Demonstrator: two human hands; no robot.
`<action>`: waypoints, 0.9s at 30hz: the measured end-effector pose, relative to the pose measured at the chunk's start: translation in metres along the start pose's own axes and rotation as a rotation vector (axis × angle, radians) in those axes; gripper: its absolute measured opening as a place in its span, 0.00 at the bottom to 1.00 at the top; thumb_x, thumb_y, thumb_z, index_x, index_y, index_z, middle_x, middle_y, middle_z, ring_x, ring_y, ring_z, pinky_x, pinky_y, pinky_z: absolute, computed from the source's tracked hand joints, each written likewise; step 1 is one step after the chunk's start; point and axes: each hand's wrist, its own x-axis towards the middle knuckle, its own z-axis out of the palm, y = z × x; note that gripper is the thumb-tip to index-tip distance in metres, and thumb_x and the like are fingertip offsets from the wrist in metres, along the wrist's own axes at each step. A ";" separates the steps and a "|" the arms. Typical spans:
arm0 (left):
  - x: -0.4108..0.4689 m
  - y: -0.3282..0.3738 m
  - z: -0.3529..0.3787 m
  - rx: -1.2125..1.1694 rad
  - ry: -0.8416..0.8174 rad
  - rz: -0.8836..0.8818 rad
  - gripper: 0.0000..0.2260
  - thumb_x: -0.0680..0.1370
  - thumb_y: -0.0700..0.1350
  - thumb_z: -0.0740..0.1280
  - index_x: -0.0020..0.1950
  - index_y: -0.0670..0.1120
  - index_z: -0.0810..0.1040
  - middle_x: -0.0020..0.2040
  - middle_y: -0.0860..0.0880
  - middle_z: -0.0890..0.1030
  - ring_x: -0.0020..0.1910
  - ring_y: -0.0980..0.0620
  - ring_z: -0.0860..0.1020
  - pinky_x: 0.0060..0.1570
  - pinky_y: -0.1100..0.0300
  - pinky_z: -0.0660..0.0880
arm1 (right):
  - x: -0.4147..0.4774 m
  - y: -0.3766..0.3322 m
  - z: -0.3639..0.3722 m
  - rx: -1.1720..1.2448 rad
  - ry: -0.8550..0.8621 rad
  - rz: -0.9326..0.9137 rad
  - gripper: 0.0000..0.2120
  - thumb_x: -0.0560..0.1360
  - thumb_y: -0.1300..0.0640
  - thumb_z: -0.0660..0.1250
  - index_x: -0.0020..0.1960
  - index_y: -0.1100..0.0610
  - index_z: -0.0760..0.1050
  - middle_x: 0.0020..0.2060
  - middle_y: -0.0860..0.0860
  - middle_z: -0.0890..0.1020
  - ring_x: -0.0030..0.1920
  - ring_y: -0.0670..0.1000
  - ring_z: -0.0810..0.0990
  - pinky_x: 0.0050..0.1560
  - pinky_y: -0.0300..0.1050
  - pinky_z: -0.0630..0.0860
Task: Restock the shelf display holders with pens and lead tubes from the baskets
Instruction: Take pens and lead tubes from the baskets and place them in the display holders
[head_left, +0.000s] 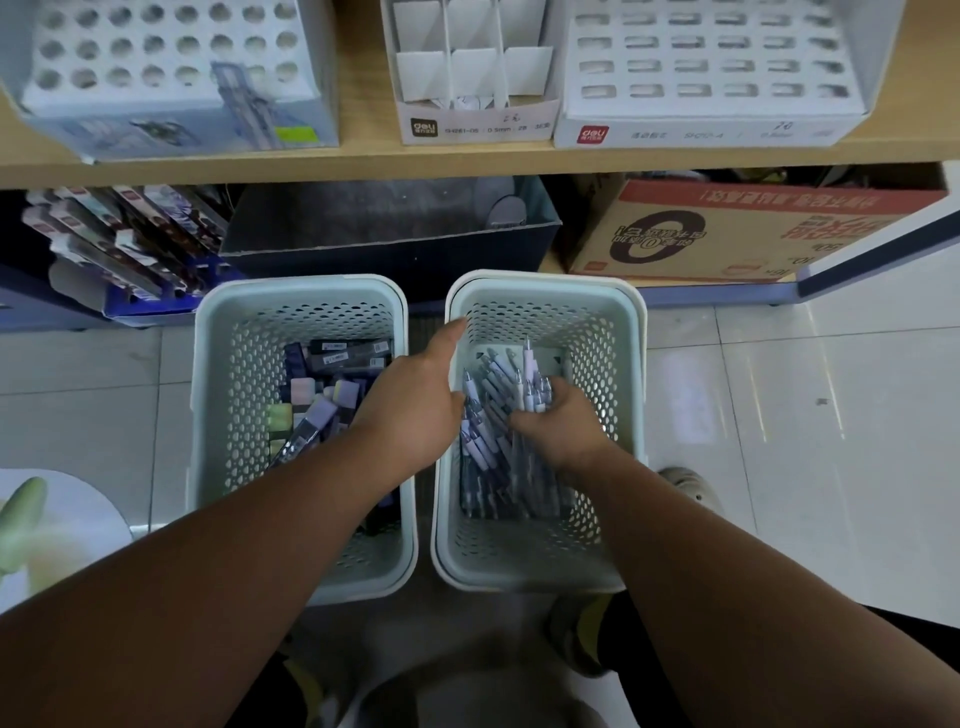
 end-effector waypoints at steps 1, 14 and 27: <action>0.000 0.000 -0.001 -0.007 -0.014 -0.015 0.37 0.80 0.43 0.68 0.82 0.57 0.51 0.30 0.50 0.74 0.28 0.51 0.76 0.28 0.57 0.72 | -0.003 -0.007 -0.002 0.026 -0.008 -0.020 0.20 0.73 0.61 0.75 0.58 0.49 0.71 0.41 0.49 0.82 0.28 0.45 0.83 0.28 0.40 0.79; -0.057 0.071 -0.076 -0.298 -0.361 -0.096 0.10 0.82 0.57 0.64 0.53 0.53 0.79 0.47 0.47 0.83 0.42 0.50 0.85 0.43 0.54 0.82 | -0.093 -0.129 -0.033 0.361 0.026 -0.176 0.10 0.69 0.64 0.74 0.49 0.59 0.79 0.38 0.61 0.83 0.40 0.60 0.84 0.43 0.61 0.83; -0.194 0.115 -0.173 -0.778 -0.150 0.040 0.05 0.80 0.36 0.68 0.55 0.42 0.77 0.37 0.44 0.80 0.34 0.46 0.81 0.34 0.56 0.79 | -0.236 -0.232 -0.036 0.401 -0.068 -0.347 0.12 0.71 0.58 0.78 0.51 0.60 0.80 0.38 0.57 0.83 0.39 0.57 0.82 0.51 0.63 0.82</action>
